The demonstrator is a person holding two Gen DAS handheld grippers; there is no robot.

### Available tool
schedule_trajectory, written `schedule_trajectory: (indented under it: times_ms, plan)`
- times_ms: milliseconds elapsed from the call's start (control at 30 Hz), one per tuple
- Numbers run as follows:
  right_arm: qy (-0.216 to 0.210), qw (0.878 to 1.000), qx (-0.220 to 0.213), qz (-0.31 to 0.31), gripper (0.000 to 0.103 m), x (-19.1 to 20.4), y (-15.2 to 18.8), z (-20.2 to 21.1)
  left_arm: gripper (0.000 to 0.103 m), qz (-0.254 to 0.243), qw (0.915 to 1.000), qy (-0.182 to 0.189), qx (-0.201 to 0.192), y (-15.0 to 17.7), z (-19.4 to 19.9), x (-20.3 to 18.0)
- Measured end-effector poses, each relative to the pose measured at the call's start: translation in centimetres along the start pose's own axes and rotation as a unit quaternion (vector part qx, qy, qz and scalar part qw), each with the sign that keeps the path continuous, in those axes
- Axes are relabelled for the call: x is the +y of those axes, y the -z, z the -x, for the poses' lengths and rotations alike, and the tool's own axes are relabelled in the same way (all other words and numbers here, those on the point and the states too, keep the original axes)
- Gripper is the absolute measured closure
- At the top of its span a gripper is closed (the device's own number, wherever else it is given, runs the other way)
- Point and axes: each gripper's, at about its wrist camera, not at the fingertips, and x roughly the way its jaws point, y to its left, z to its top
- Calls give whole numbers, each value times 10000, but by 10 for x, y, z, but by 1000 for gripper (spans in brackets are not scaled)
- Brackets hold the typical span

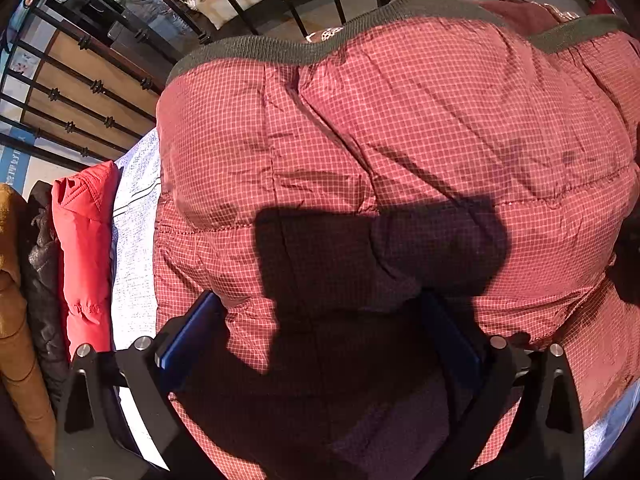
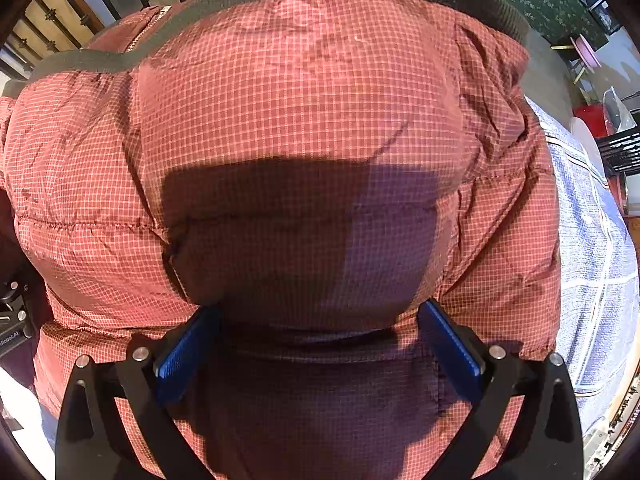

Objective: Fold large clothes

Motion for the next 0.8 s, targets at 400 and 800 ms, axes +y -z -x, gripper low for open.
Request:
schedule_trajectory:
  times_ms: [400,800]
  plan:
    - [-452,9911,-1255,-19,6,-23,45,69,4,1050,9873,893,-787,63,63,76]
    - [-1611,9600,-960,-2080,5,-152,117,51,5,2010,9542,2119,-643,120,56,143]
